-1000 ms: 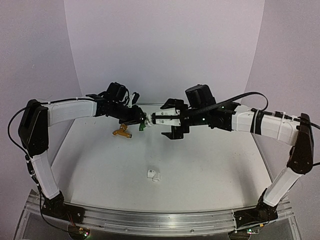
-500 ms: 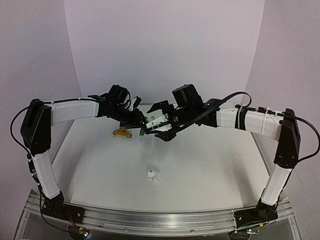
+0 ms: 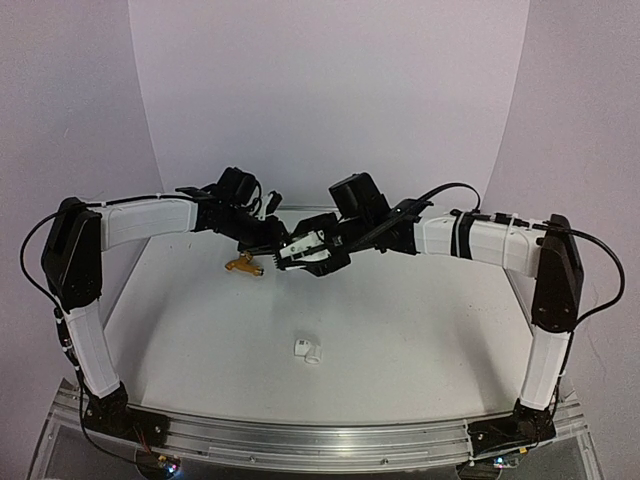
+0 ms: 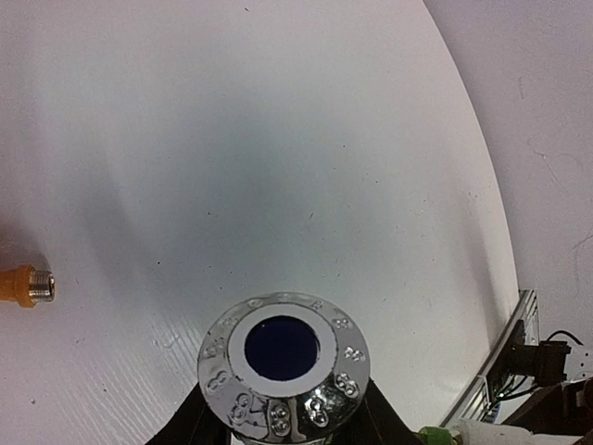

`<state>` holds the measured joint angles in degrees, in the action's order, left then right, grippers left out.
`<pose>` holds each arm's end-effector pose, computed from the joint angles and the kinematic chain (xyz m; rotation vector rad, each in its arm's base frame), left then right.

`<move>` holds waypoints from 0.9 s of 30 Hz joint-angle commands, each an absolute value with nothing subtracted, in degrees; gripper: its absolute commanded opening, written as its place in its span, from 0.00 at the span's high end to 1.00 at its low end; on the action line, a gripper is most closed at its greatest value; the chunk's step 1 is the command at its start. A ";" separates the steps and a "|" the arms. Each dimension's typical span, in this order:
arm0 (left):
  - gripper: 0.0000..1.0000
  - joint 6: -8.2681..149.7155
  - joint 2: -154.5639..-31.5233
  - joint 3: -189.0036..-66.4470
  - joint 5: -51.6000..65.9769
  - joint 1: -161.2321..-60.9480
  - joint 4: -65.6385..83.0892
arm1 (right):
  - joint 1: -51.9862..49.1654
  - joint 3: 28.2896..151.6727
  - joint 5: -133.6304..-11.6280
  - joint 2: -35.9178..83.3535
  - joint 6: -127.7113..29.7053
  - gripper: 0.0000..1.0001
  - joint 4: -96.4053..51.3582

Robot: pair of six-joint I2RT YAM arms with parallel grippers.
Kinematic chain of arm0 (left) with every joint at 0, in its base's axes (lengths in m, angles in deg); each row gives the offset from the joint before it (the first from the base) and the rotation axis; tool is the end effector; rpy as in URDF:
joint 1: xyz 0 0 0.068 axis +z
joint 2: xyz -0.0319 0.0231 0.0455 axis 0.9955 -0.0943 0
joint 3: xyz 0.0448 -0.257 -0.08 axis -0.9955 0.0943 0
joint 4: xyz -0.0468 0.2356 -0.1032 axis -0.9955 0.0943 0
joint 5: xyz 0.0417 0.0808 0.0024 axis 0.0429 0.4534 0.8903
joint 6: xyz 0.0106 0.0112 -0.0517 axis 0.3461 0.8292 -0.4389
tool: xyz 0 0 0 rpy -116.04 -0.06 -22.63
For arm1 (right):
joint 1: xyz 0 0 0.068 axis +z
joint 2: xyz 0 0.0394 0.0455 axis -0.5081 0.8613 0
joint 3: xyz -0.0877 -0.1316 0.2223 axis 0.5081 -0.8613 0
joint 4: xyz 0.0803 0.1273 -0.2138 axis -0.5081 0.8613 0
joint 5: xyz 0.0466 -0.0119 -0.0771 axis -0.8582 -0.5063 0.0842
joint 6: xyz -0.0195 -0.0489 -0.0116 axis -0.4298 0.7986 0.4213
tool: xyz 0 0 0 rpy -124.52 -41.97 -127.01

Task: Install the water faucets
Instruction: Screw the water faucet onto the adaptor.

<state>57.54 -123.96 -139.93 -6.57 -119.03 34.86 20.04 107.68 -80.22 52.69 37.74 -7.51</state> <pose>0.3374 -0.2476 0.2540 0.4068 2.4752 -0.9222 0.2809 0.3566 0.2905 -1.9788 0.7413 -0.0213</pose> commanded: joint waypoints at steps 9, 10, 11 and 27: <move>1.00 58.89 -121.95 -144.51 -2.09 -119.29 32.85 | 21.22 118.44 -66.20 58.52 -8.09 0.83 -8.94; 1.00 58.77 -121.64 -144.32 -0.76 -119.32 32.38 | 21.20 120.02 -63.03 59.72 -13.68 0.89 -9.20; 1.00 58.44 -121.22 -144.09 0.74 -119.32 31.66 | 21.17 121.24 -59.13 60.78 -21.84 0.92 -9.27; 1.00 52.64 -116.78 -139.57 14.86 -119.92 22.34 | 16.24 108.92 -69.88 56.25 -118.04 0.76 -29.34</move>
<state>53.20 -122.58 -139.58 12.64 -119.49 26.94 18.36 108.57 -66.04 57.65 -98.20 -19.81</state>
